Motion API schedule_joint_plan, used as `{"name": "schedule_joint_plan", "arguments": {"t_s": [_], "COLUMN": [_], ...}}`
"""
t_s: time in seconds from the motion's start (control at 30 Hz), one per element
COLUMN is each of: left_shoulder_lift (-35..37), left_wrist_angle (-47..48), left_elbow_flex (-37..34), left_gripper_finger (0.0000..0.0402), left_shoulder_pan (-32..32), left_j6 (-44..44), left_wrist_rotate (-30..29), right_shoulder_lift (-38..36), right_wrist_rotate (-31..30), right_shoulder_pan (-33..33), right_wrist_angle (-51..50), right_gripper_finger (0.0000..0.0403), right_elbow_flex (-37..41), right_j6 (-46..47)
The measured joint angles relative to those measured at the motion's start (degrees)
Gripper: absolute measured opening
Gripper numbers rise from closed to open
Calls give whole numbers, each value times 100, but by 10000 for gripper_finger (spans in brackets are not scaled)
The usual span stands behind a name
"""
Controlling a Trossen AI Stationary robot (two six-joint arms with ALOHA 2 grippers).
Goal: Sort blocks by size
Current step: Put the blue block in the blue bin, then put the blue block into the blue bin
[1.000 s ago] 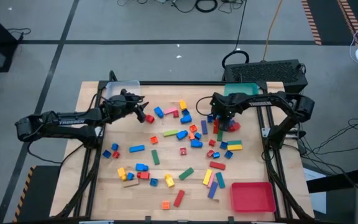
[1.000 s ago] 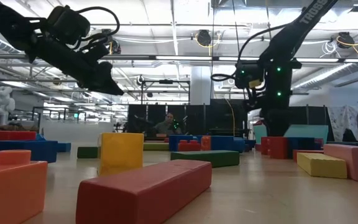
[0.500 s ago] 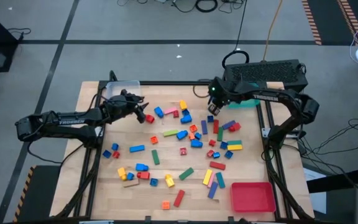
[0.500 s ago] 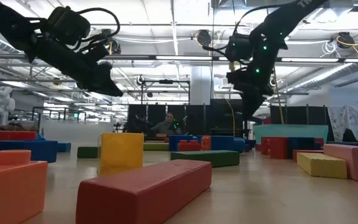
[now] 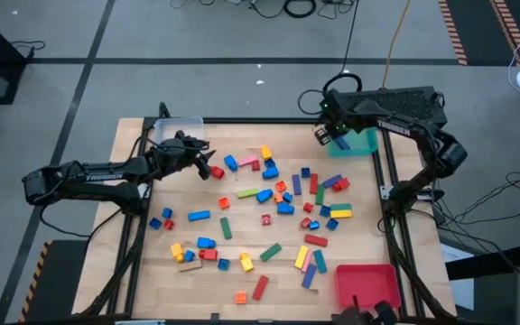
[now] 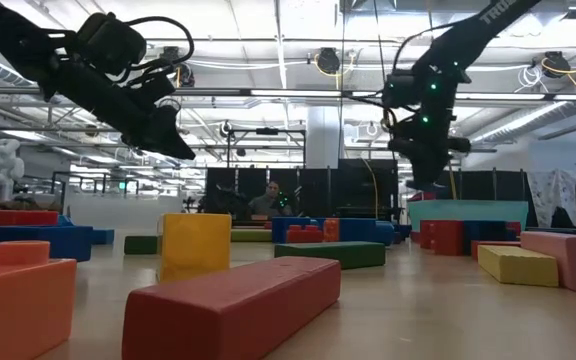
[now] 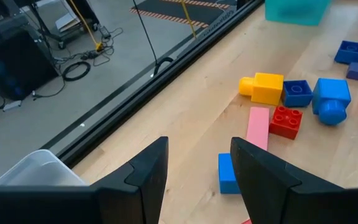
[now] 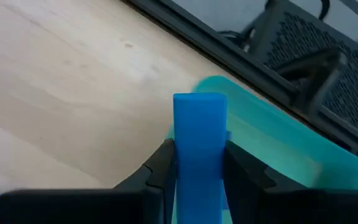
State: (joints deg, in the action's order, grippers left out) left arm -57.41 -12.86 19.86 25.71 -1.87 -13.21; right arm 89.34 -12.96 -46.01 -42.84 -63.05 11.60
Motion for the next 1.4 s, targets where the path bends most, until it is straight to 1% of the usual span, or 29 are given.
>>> {"name": "schedule_joint_plan", "arguments": {"t_s": [0.27,0.57,0.73,1.0,1.13,1.4], "left_shoulder_lift": [1,1,-2,1,0,0], "left_wrist_angle": [28,72,89,151,155,191], "left_elbow_flex": [-1,0,-1,-1,-1,-2], "left_gripper_finger": [177,177,177,177,177,177], "left_shoulder_pan": [0,0,0,0,0,0], "left_j6": [0,-1,-2,-2,-2,-45], "left_wrist_rotate": [0,0,1,0,1,0], "right_shoulder_lift": [0,0,5,286,440,686], "right_wrist_rotate": [56,136,138,99,101,105], "right_shoulder_pan": [-291,-281,-275,-268,-265,-263], "right_wrist_angle": [-397,-352,-134,-175,-171,-219], "right_gripper_finger": [87,88,88,92,111,174], "right_elbow_flex": [0,0,0,2,2,7], "right_j6": [242,442,619,732,882,883]}}
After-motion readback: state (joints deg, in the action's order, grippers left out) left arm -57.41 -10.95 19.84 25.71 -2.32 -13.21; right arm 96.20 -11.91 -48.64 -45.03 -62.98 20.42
